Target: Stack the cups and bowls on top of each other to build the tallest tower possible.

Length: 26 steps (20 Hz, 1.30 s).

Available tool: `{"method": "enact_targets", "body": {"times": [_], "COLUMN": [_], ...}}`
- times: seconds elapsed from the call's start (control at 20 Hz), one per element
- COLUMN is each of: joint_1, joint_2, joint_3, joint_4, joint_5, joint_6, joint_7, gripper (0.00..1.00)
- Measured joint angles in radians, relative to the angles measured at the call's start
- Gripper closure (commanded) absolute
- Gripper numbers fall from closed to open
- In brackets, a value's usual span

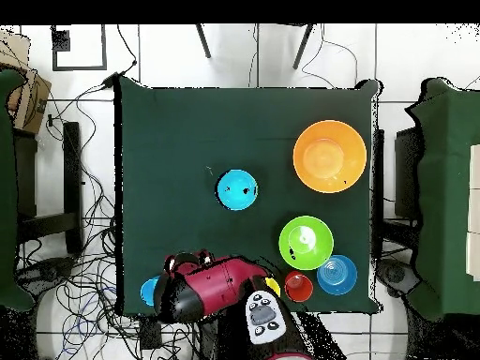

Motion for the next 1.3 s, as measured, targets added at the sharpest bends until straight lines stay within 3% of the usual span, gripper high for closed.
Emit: {"method": "enact_targets", "body": {"times": [0.2, 0.45, 0.65, 0.9, 1.1, 1.3], "joint_1": [-0.015, -0.095, -0.178, -0.235, -0.233, -0.149], "joint_2": [0.034, 0.037, -0.022, -0.096, -0.152, -0.177], "joint_3": [0.012, 0.074, 0.125, 0.163, 0.189, 0.161], "joint_4": [0.006, 0.049, 0.107, 0.163, 0.207, 0.216], "joint_5": [-0.011, -0.023, -0.023, -0.024, -0.023, -0.023], "joint_6": [-0.022, -0.022, -0.001, 0.028, 0.032, 0.032], "joint_7": [0.0, 0.0, 0.0, 0.0, 0.0, 0.0], "gripper": [0.0, 0.0, 0.0, 0.0, 0.0, 0.0]}}
